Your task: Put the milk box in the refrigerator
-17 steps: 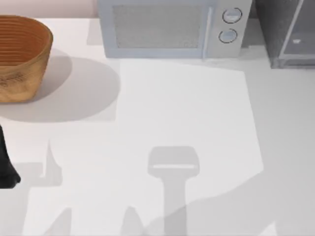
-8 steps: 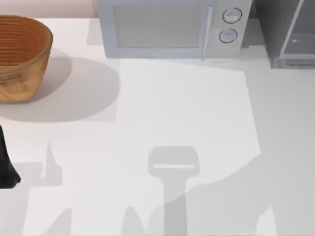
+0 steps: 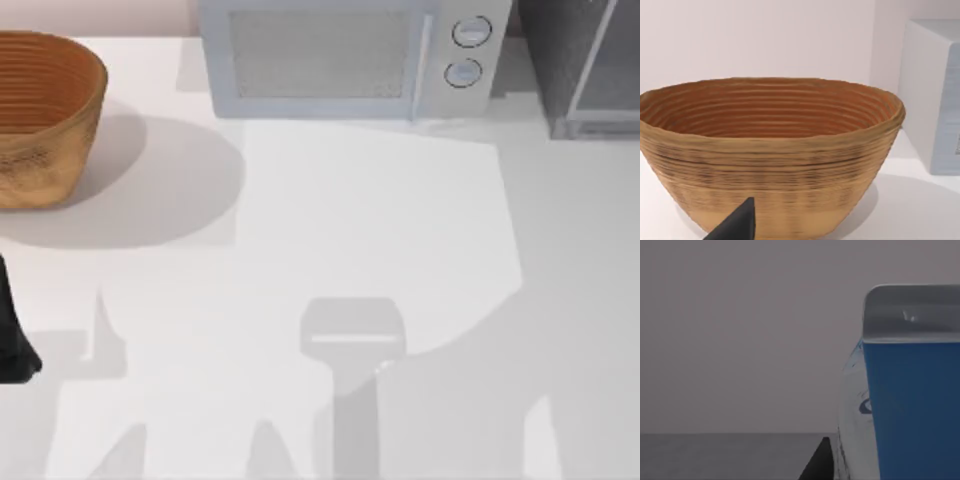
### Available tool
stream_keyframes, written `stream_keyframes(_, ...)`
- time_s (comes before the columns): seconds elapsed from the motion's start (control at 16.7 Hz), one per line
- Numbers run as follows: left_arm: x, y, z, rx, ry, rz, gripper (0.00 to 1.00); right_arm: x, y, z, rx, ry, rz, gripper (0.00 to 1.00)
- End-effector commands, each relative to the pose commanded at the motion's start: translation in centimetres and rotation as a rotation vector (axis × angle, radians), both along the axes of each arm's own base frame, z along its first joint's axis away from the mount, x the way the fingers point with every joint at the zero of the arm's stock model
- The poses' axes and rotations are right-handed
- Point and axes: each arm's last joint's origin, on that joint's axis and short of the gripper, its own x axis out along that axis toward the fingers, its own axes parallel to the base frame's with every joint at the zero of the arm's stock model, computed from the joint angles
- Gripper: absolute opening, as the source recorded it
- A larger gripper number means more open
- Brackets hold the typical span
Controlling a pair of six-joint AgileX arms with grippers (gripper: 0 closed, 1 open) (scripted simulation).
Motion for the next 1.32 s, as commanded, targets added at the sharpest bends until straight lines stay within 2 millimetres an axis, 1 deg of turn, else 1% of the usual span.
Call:
stream_keyframes(0.12,0.0,0.0,0.0,0.0,0.0,0.0,1.0,0.89,0.11,0.43,-0.001,-0.002,0.001,0.0)
stream_keyframes(0.24,0.0,0.0,0.0,0.0,0.0,0.0,1.0,1.37,0.29,0.56,-0.001,0.002,0.003,0.0)
stream_keyframes(0.54,0.0,0.0,0.0,0.0,0.0,0.0,1.0,1.37,0.29,0.56,-0.001,0.002,0.003,0.0)
stream_keyframes(1.32,0.0,0.0,0.0,0.0,0.0,0.0,1.0,1.37,0.29,0.56,-0.001,0.002,0.003,0.98)
